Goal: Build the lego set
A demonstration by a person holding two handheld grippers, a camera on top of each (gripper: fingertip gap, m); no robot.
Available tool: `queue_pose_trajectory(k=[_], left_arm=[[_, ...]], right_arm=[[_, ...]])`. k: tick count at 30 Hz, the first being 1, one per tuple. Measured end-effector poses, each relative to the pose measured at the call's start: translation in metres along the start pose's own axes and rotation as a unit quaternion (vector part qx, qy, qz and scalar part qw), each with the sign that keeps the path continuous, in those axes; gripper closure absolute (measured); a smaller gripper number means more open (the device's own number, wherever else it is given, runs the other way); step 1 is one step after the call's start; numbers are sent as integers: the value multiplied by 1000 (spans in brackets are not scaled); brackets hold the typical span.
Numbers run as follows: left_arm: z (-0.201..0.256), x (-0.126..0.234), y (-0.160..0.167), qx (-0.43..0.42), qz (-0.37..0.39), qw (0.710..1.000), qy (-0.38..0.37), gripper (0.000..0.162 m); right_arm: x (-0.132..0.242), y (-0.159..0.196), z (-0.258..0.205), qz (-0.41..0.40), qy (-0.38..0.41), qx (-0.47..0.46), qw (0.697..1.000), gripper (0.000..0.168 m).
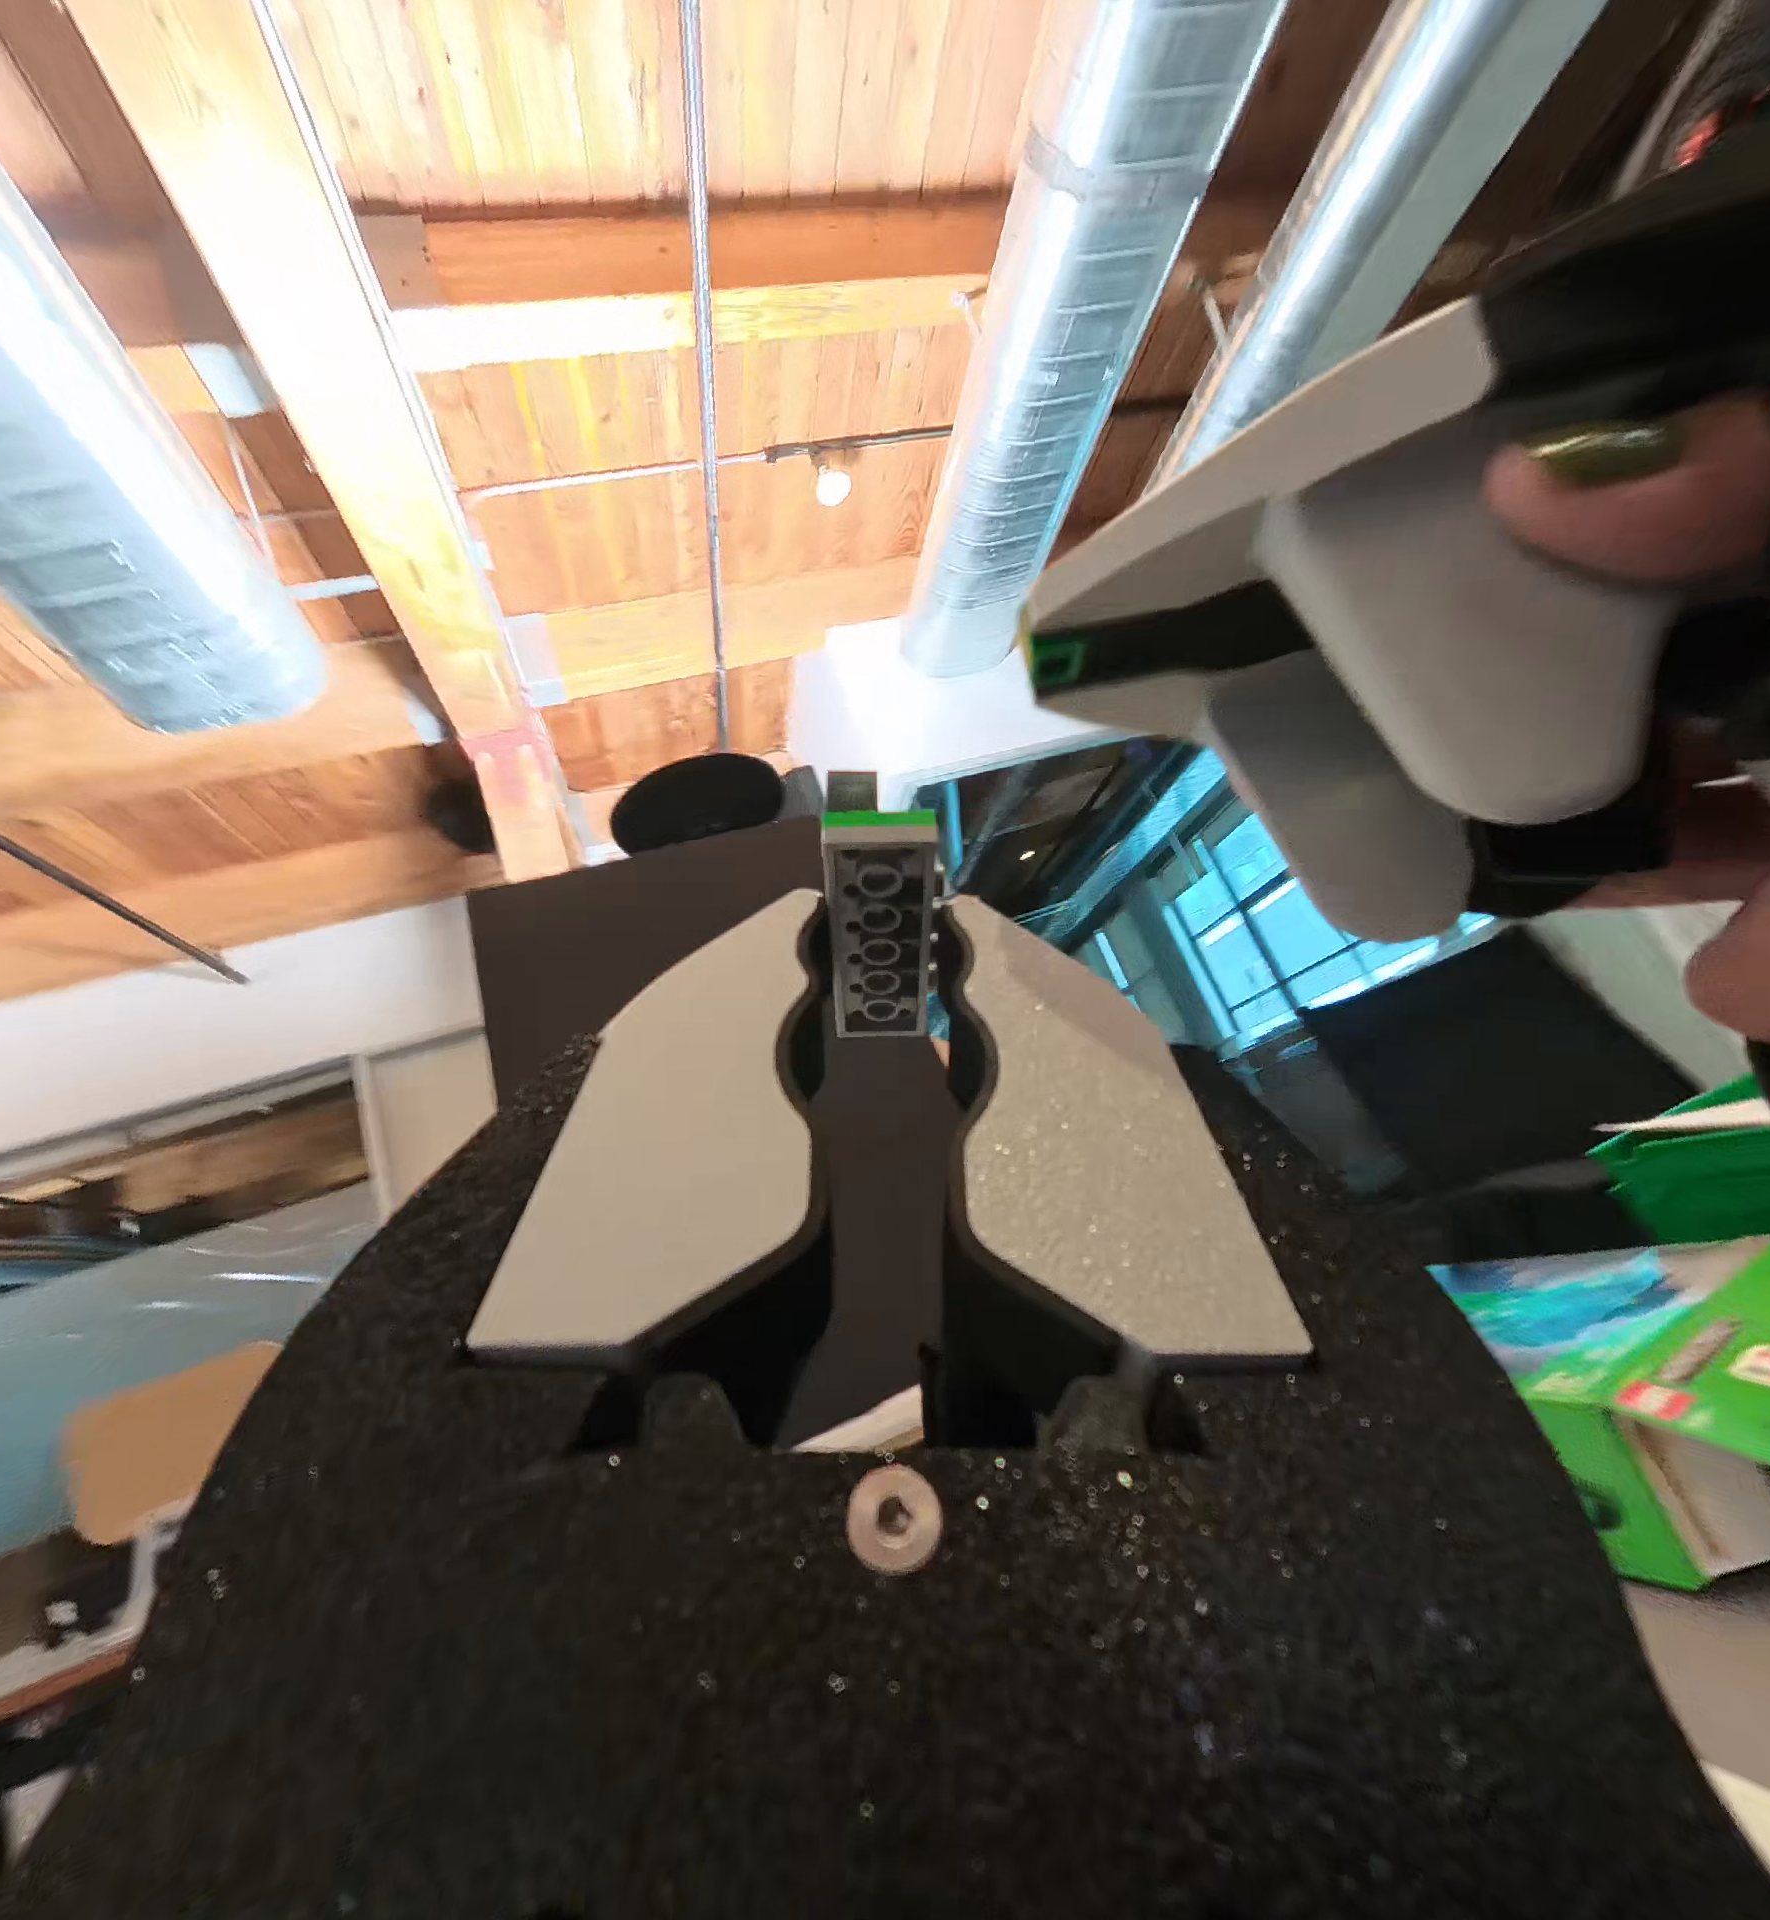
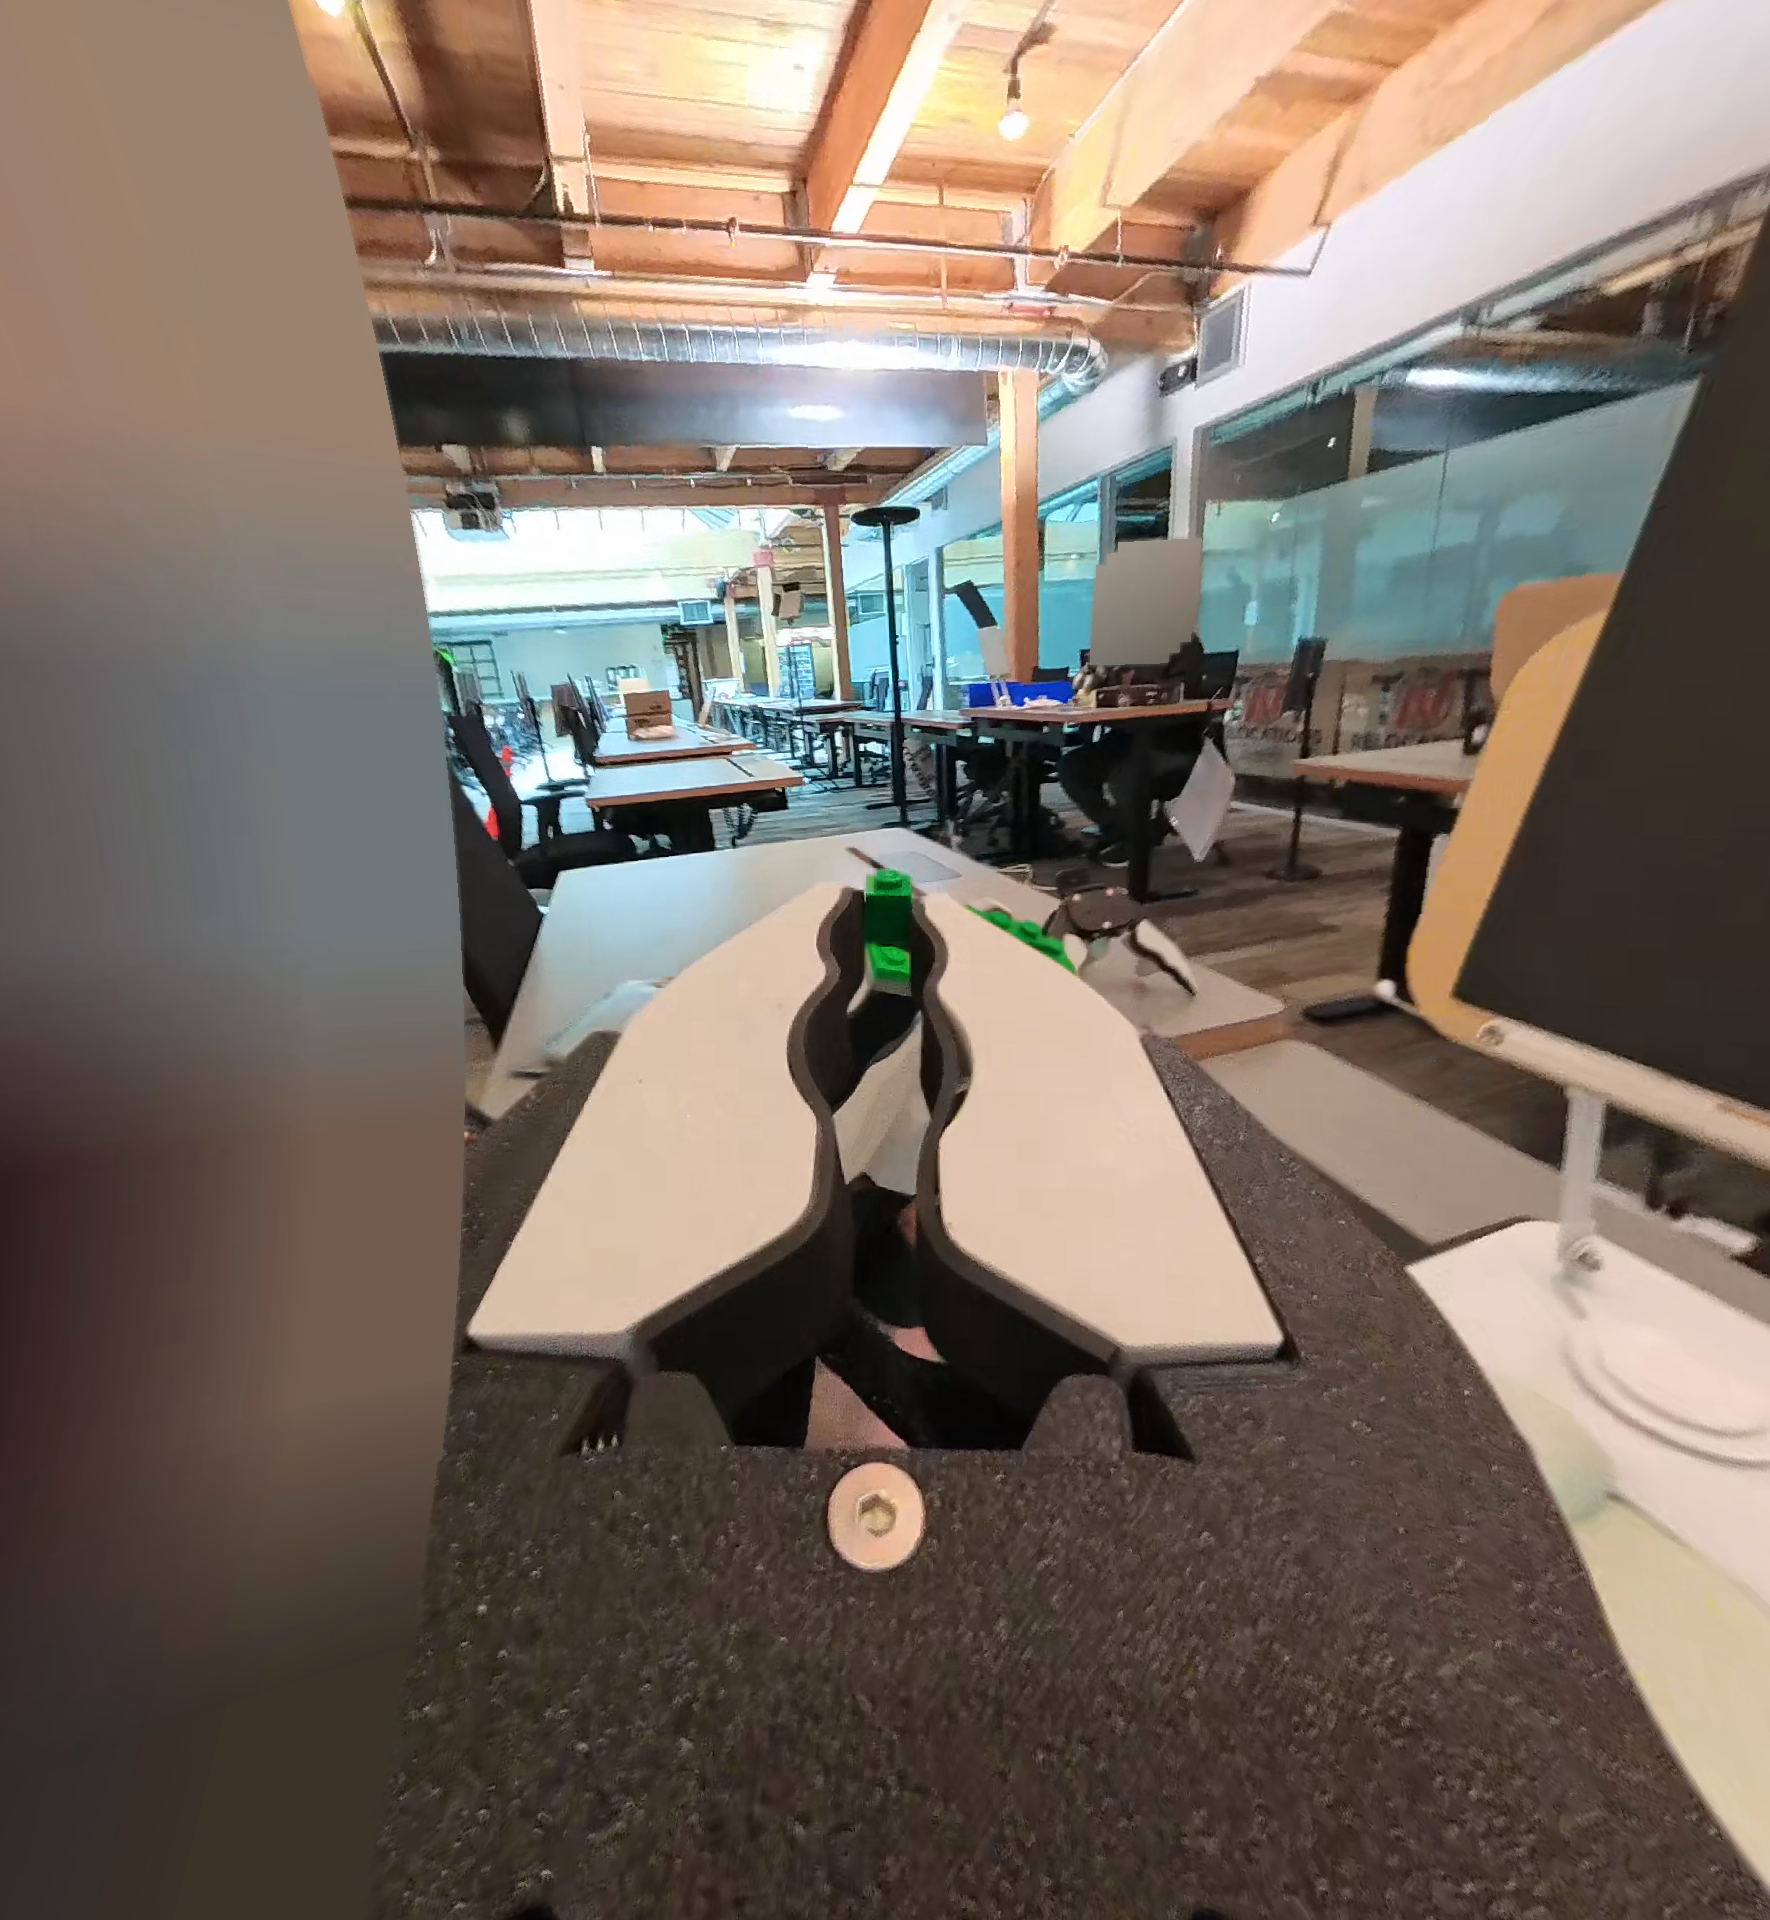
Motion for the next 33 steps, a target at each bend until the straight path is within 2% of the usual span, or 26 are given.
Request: queue_pose_trajectory(k=[6, 11, 21, 28, 33], left_arm=[[3, 0, -11, -56, 12, 998, -7, 143], [8, 0, -14, -78, 20, 997, -3, 144], [8, 0, -15, -61, 19, 998, -5, 144], [6, 2, -15, -41, 25, 999, -22, 144], [1, 3, -19, -23, 35, 998, -41, 144]], right_arm=[[-2, 9, 8, 36, -27, -78, 996, 161], [-7, 16, 6, 55, -51, -81, 994, 161], [-9, 20, 6, 64, -54, -74, 994, 161], [-13, 17, 3, 41, -52, -82, 994, 161], [-22, 11, -4, 10, -45, -55, 997, 160]])
Point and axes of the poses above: each gripper's, where its closed fingertips meet, x back along the fingers, y out of its underside, z = x × y across the jaws, the point moved 10 cm from there along x, back along the fingers, and after that the axes turned 14 degrees about -y, right-handed, at the moved point
